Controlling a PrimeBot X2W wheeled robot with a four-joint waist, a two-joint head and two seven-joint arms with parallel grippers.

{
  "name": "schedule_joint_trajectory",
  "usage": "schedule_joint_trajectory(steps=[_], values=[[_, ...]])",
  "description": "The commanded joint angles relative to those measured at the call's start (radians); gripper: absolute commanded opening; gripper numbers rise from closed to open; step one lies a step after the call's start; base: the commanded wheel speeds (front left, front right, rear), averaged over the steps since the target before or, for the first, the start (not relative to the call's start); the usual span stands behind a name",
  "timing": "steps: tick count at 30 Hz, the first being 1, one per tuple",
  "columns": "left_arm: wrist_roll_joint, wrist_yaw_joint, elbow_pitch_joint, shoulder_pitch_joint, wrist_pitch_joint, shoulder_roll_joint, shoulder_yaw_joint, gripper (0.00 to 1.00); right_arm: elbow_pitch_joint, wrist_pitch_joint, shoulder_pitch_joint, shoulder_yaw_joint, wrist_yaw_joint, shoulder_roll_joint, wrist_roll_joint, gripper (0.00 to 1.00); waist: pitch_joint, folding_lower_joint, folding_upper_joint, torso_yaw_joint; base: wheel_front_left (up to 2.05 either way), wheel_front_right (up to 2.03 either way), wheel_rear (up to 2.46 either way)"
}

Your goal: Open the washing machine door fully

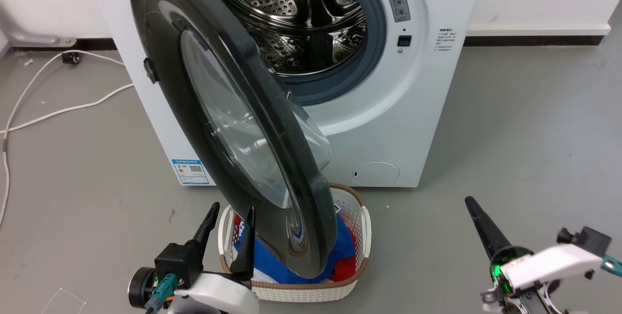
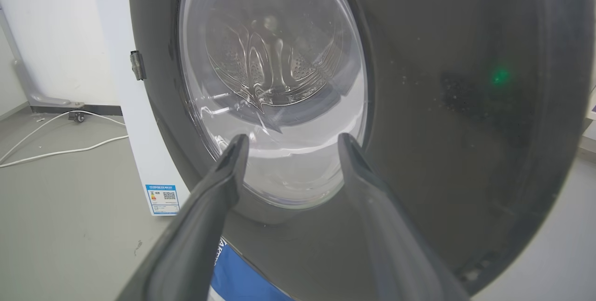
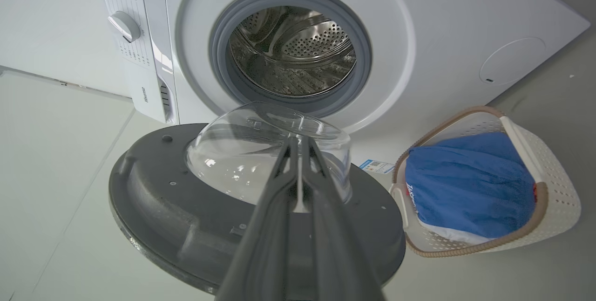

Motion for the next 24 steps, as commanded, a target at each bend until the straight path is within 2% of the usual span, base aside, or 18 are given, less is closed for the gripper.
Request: schedule_joint_trajectory(steps=[1, 4, 7, 11, 16, 20, 24], values=[[0.004, 0.001, 0.001, 0.014, -0.002, -0.001, 0.005, 1.00, -0.028, -0.024, 0.025, -0.003, 0.000, -0.002, -0.030, 1.00, -0.001, 0.0001, 0.0000, -0.007, 0.00, 0.00, 0.00], [0.006, 0.000, 0.003, 0.019, -0.002, -0.001, 0.017, 1.00, -0.083, -0.096, 0.075, -0.022, 0.000, -0.009, -0.134, 1.00, -0.003, 0.0001, 0.0000, -0.019, 0.00, 0.00, 0.00], [0.013, 0.002, 0.006, 0.024, -0.002, -0.001, 0.022, 1.00, -0.110, -0.176, 0.097, -0.050, 0.000, -0.016, -0.305, 1.00, -0.004, 0.0001, 0.0000, -0.028, 0.00, 0.00, 0.00], [0.011, 0.007, 0.001, 0.026, -0.002, -0.001, 0.033, 1.00, -0.134, -0.252, 0.089, -0.113, 0.000, -0.017, -0.589, 1.00, -0.006, 0.0001, 0.0000, -0.033, 0.00, 0.00, 0.00], [0.017, 0.016, -0.004, 0.026, -0.002, -0.001, 0.039, 1.00, -0.205, -0.285, 0.096, -0.161, 0.000, 0.001, -0.949, 1.00, -0.011, 0.0001, 0.0000, -0.029, 0.00, 0.00, 0.00], [0.022, 0.014, -0.005, 0.030, -0.002, -0.001, 0.050, 1.00, -0.264, -0.276, 0.139, -0.132, 0.000, 0.016, -1.116, 1.00, -0.014, 0.0001, 0.0000, -0.028, 0.00, 0.00, 0.00], [0.028, 0.012, -0.006, 0.036, -0.002, -0.001, 0.063, 1.00, -0.280, -0.264, 0.187, -0.096, 0.000, 0.025, -1.184, 1.00, -0.015, 0.0001, 0.0000, -0.033, 0.00, 0.00, 0.00]])
